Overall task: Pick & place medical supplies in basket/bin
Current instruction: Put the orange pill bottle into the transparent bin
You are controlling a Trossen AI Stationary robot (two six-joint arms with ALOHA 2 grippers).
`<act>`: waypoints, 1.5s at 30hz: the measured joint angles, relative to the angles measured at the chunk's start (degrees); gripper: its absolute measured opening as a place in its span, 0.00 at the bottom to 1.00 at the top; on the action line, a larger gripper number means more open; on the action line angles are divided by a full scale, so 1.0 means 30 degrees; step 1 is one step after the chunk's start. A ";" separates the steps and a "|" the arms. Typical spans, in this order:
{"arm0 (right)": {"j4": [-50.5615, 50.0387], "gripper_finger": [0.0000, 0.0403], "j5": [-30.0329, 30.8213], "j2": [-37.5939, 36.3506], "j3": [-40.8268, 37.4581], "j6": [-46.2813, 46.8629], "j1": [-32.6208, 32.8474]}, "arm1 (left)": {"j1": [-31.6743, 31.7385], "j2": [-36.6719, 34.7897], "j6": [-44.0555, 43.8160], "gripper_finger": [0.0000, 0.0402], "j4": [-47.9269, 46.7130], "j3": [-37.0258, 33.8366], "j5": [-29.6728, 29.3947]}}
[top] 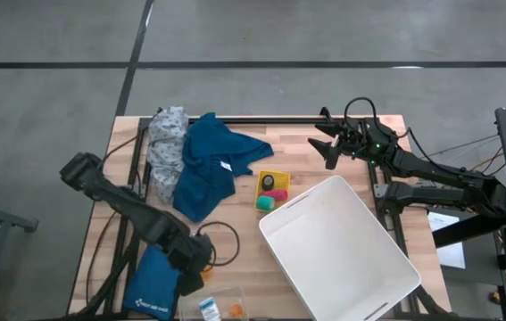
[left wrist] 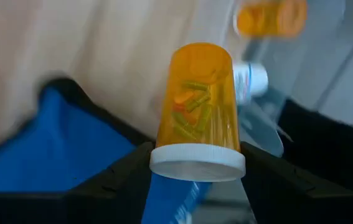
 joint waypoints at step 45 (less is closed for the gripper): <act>0.0007 0.81 0.0000 0.0007 0.0000 0.0000 0.0007 | -0.1302 0.3863 -1.2045 0.56 0.0404 0.2681 0.4878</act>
